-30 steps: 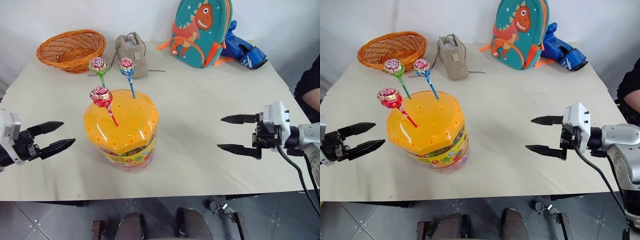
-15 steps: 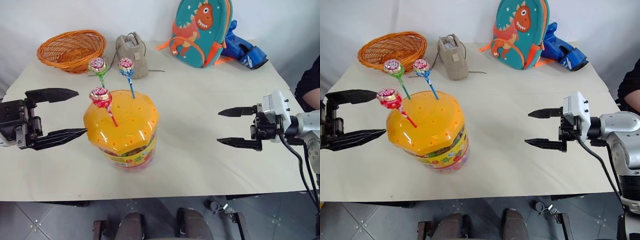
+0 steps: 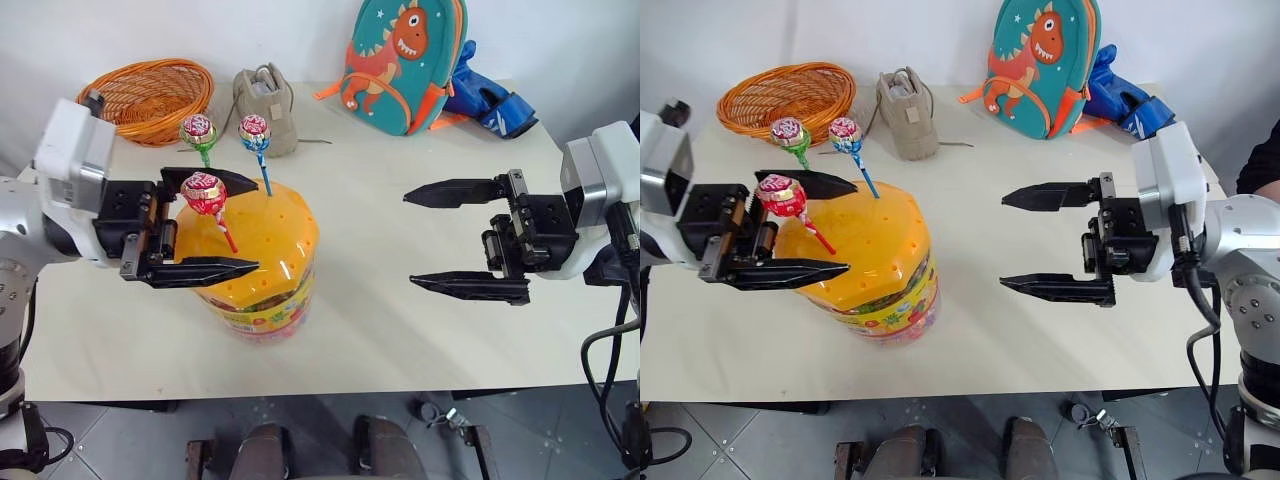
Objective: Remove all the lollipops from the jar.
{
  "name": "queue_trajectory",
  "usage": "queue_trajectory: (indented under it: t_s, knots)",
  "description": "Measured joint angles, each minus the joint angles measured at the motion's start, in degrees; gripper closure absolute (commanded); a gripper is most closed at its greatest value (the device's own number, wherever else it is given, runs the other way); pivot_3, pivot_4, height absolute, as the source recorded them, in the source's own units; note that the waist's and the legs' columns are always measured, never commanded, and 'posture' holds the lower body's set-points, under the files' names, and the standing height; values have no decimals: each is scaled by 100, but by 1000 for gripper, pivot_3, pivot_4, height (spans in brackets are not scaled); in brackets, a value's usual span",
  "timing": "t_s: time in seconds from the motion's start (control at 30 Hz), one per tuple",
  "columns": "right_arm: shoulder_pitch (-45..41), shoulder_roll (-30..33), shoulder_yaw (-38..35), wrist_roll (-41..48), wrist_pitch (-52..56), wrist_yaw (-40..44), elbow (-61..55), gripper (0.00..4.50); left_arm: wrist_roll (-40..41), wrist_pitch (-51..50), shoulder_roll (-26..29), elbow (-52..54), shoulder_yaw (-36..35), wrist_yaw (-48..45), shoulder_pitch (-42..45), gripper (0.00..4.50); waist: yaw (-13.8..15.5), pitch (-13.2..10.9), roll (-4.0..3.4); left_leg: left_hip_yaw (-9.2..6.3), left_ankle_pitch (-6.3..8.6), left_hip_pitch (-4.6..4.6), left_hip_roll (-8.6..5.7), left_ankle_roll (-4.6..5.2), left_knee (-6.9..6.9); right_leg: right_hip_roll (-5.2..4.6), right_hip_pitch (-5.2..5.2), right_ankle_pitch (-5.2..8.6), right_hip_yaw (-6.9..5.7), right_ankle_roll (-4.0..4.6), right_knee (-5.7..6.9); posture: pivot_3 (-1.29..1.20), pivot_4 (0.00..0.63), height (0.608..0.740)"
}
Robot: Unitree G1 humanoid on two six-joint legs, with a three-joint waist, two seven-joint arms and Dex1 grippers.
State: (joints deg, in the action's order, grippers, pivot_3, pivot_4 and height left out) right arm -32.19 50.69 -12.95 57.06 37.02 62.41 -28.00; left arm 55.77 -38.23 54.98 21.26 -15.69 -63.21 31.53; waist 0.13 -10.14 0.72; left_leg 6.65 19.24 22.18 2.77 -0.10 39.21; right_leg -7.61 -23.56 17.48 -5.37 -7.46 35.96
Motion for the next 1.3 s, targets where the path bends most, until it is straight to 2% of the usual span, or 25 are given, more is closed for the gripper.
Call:
queue_trajectory:
  t_s: [0.03,0.13,0.5,0.57,0.8,1.1,1.23,1.3]
  knots:
    - [21,-1,-9,18,9,-69,-30,10,-2,-6,-6,-10,17,-4,32,10,4,1,1,-1,0,0,0,0,0,0,0,0,-1,0,0,0,150,740]
    - [164,-1,-35,21,11,-173,-101,0,3,-9,-14,-86,37,-30,54,596,7,1,1,0,0,0,-1,0,1,-1,1,0,1,0,0,0,150,740]
    - [325,22,-95,6,-58,-211,-99,0,259,-209,-75,-158,-45,-65,64,3971,0,1,1,0,0,0,-1,1,1,0,1,0,2,-1,0,0,150,740]
    - [310,47,-95,-6,-71,-172,-82,0,294,-263,-25,-143,-109,-80,63,4448,0,1,2,-1,0,0,-1,0,1,0,1,0,2,-1,0,0,150,740]
    - [196,126,-90,-183,-148,164,218,0,456,-376,75,-233,-439,-39,122,4448,3,0,2,-1,0,-1,-1,0,1,0,1,0,2,-1,0,0,150,740]
    - [-54,120,-24,-232,-192,472,427,0,933,-602,72,-420,-932,793,659,4448,-9,0,2,-1,0,0,0,0,1,0,1,0,2,-1,-1,0,150,740]
    - [-56,83,-24,-69,-102,498,425,0,841,-708,376,-614,-1400,1296,532,4448,-29,-1,4,0,0,-3,0,0,0,1,0,0,3,-1,0,0,150,740]
    - [-55,33,-4,57,-39,503,408,0,578,-758,579,-670,-1638,1503,137,4448,-38,-1,3,3,0,-5,1,0,-4,2,-1,0,5,-1,0,0,150,740]
